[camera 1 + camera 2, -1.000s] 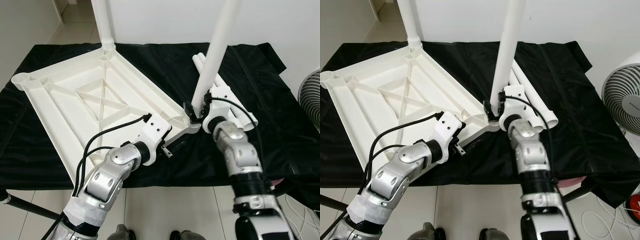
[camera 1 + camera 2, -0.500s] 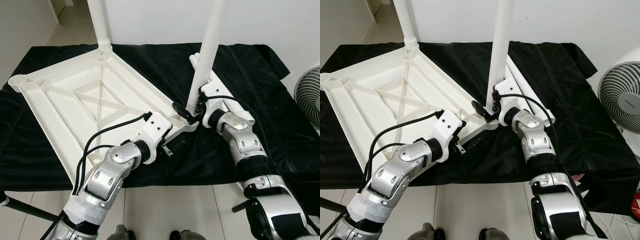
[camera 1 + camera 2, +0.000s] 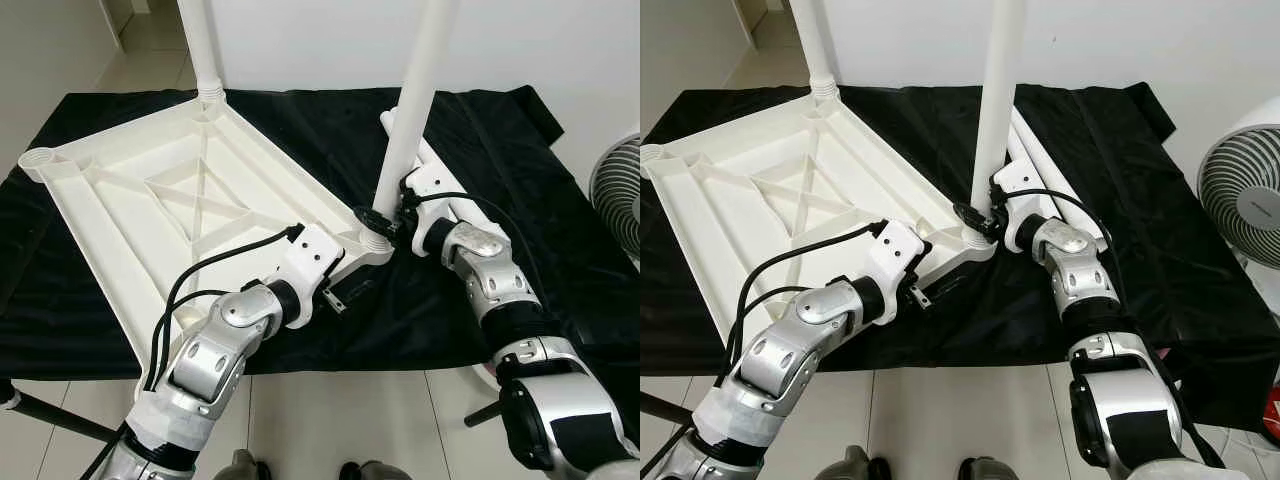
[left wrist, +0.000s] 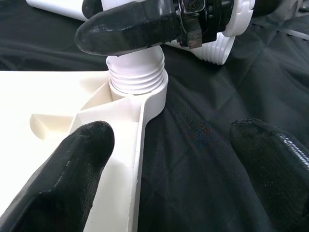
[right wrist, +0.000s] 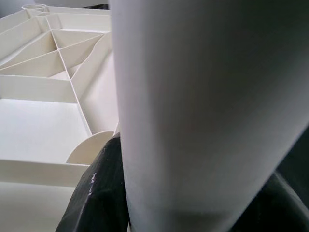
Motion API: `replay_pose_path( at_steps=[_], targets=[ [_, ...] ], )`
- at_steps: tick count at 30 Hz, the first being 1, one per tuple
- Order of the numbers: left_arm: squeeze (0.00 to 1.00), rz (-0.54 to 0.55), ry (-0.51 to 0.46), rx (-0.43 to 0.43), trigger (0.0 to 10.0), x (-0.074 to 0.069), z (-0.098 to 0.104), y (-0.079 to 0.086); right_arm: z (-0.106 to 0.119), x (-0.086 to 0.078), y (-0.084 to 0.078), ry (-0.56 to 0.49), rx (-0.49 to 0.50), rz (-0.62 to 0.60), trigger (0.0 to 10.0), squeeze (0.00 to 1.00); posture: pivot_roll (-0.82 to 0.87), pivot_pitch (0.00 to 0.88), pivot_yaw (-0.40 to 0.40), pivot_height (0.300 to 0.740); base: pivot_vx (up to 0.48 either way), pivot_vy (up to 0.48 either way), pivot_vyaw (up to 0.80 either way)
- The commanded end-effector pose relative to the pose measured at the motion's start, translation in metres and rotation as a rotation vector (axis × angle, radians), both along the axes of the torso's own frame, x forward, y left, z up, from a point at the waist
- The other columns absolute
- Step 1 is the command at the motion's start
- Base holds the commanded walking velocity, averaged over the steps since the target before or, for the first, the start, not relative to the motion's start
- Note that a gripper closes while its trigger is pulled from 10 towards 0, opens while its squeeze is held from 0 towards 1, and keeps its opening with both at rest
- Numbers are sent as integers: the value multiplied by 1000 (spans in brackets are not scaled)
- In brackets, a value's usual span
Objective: Building children table
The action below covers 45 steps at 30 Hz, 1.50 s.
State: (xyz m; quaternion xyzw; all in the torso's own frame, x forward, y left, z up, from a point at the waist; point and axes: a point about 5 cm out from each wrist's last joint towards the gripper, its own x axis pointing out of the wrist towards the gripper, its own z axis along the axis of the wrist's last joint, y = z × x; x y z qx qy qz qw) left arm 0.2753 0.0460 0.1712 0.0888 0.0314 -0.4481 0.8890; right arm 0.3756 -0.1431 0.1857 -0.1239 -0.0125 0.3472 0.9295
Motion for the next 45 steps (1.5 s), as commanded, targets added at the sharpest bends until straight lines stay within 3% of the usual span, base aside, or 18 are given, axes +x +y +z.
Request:
replay_pose_path(
  at_steps=[1,5,6,14,15,16,17,19,21,26,27,39,40,41,45],
  targets=[
    [0,15,2,13,10000,2,-1,1,-23,-2,-4,87,-14,-88,10000,0,-87,79,20,740,0,0,0],
    [0,9,2,13,10000,1,-1,0,-23,0,-2,98,32,-169,10000,0,-92,75,21,740,0,0,0],
    [0,1,3,14,10000,0,-2,-2,-24,-1,3,96,71,-258,10000,0,-97,72,23,740,0,0,0],
    [0,-3,5,18,10000,-1,-4,-2,-22,-2,9,73,131,-384,10000,0,-96,71,24,740,0,0,0],
    [0,-3,5,19,10000,-1,-4,-2,-21,-3,8,67,164,-475,10000,0,-94,68,20,740,0,0,0],
    [0,-3,5,19,10000,-1,-4,-2,-21,-3,8,67,164,-475,10000,0,-94,68,20,740,0,0,0],
    [0,-1,6,19,10000,-1,-5,-3,-22,-6,6,60,223,-660,10000,0,-93,68,18,740,0,0,0],
    [0,-1,6,19,10000,-1,-5,-3,-22,-6,6,60,223,-660,10000,0,-93,68,18,740,0,0,0],
    [0,-2,8,16,10000,-2,-5,-3,-23,-9,7,52,265,-755,10000,0,-93,67,20,740,0,0,0],
    [0,-11,11,13,10000,-4,-6,-4,-15,-12,12,10,325,-745,10000,0,-97,71,22,740,0,0,0],
    [0,-11,11,14,10000,-4,-6,-4,-14,-13,11,-1,330,-727,10000,1000,-97,71,22,740,0,0,0],
    [0,18,2,6,10000,-1,-5,-3,-2,-20,0,-90,397,-677,10000,1000,-97,71,16,740,0,0,0],
    [0,26,1,3,10000,-1,-4,-2,-2,-24,-1,-96,410,-646,10000,0,-97,71,16,740,0,0,0],
    [0,43,-3,-1,10000,1,-3,-1,-3,-29,0,-84,461,-575,10000,0,-93,76,14,740,0,0,0],
    [0,95,-10,-12,10000,6,-1,4,-2,-41,-2,-76,540,-474,10000,0,-92,79,14,740,0,0,0]
  ],
)
